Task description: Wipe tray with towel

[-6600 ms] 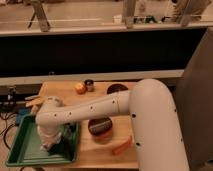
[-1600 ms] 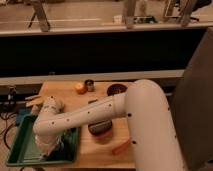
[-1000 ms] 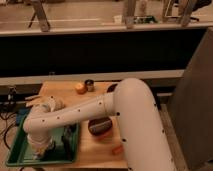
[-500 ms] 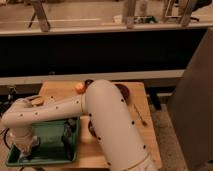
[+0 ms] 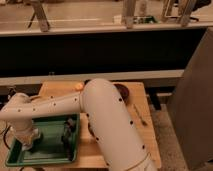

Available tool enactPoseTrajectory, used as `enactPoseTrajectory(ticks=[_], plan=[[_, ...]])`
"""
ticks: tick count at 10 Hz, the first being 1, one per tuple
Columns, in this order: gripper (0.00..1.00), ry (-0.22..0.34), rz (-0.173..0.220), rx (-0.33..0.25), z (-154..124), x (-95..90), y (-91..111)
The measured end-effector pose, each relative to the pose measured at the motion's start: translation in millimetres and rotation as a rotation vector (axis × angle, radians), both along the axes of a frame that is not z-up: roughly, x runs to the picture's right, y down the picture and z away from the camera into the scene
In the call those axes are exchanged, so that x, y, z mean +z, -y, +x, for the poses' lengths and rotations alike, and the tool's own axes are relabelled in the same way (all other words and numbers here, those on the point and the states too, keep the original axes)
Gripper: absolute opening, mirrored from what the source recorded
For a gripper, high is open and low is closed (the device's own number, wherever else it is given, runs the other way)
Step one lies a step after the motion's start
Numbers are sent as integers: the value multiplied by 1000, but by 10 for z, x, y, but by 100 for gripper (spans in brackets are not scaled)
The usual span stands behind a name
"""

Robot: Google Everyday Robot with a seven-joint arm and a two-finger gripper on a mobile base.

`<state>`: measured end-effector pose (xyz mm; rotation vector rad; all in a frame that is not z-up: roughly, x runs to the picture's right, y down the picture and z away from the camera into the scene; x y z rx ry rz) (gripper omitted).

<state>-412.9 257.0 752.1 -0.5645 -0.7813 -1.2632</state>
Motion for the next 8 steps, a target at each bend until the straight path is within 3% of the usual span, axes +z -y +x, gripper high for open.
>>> enactPoseTrajectory(ticks=[4, 8], plan=[[0, 1, 6, 37, -64, 349, 372], [0, -5, 7, 67, -57, 387, 459]])
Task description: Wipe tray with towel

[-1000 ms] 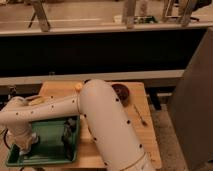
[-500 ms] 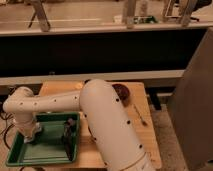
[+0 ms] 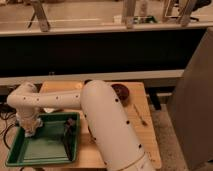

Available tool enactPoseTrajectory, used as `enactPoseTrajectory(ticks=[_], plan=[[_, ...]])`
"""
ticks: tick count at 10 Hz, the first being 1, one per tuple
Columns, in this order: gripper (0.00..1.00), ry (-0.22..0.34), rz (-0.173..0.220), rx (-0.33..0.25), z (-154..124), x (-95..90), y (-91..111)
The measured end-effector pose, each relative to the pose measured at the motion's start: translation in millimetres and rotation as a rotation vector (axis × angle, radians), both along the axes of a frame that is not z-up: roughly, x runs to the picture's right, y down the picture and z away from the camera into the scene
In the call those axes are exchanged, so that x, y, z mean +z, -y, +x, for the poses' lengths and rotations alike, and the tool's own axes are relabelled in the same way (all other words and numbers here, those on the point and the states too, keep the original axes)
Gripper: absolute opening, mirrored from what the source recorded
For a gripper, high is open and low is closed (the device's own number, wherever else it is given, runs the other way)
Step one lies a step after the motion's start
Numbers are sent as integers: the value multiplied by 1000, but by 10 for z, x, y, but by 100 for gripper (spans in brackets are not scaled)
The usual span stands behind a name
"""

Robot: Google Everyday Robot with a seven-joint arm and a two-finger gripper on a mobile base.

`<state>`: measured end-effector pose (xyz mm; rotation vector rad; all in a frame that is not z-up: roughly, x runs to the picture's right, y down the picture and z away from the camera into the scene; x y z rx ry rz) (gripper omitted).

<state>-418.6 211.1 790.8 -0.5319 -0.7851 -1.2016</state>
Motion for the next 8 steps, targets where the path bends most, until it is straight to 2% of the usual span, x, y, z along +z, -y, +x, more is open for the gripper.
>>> enactPoseTrajectory(ticks=[3, 7, 8], plan=[[0, -42, -7, 55, 318, 41, 30], [0, -98, -26, 174, 1109, -56, 67], [0, -105, -36, 195, 1209, -85, 42]])
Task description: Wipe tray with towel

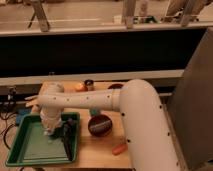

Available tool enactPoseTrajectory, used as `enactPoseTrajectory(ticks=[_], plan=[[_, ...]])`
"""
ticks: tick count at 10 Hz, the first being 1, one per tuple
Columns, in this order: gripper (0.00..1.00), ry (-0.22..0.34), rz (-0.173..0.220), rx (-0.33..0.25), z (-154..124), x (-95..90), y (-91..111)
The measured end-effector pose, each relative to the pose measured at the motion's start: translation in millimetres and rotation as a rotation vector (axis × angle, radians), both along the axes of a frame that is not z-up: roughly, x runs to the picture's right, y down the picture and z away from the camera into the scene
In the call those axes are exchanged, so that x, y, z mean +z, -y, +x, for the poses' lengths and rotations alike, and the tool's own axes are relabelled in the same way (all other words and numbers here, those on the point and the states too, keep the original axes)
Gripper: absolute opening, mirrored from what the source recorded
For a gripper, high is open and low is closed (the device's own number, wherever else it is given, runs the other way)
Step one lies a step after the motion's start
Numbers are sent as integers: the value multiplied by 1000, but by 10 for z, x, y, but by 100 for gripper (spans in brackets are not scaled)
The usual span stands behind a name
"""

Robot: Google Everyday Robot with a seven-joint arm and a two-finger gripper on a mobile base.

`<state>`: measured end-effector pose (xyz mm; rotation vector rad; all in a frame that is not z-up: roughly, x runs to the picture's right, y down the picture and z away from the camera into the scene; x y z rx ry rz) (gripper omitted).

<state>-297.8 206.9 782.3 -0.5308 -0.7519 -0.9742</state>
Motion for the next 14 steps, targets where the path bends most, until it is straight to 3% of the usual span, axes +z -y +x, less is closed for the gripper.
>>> enactPoseTrajectory(ticks=[2, 5, 11, 14], plan=[[0, -4, -30, 36, 116, -25, -109], [0, 41, -73, 47, 20, -119, -316], [0, 65, -115, -36, -166, -799, -1070], [0, 78, -104, -79, -335, -865, -1160]])
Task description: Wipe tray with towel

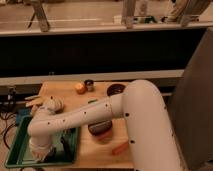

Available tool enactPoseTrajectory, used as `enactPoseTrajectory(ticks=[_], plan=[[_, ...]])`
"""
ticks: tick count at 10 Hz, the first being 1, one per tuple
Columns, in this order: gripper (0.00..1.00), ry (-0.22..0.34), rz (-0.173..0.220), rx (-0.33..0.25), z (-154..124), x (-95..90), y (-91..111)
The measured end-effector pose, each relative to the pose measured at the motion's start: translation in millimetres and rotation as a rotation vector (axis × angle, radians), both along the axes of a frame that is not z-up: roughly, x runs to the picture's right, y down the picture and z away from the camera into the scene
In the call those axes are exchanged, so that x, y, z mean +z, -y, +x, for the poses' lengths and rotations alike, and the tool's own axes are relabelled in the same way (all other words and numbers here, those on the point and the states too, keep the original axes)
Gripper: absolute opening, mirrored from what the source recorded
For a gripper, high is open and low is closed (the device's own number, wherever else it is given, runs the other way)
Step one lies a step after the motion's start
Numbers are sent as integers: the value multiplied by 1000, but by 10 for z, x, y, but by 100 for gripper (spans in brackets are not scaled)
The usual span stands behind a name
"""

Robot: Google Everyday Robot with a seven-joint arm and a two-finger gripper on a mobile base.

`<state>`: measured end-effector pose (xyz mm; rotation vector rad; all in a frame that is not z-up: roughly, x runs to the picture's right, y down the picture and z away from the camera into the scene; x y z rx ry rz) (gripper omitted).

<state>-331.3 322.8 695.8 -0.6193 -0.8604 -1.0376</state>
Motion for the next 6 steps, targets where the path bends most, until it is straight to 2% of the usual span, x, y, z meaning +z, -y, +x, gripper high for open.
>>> enactPoseTrajectory(ticks=[2, 4, 6], plan=[[0, 31, 5, -50, -274, 99, 54], [0, 92, -4, -122, -685, 161, 52], [0, 134, -6, -174, -933, 193, 61]])
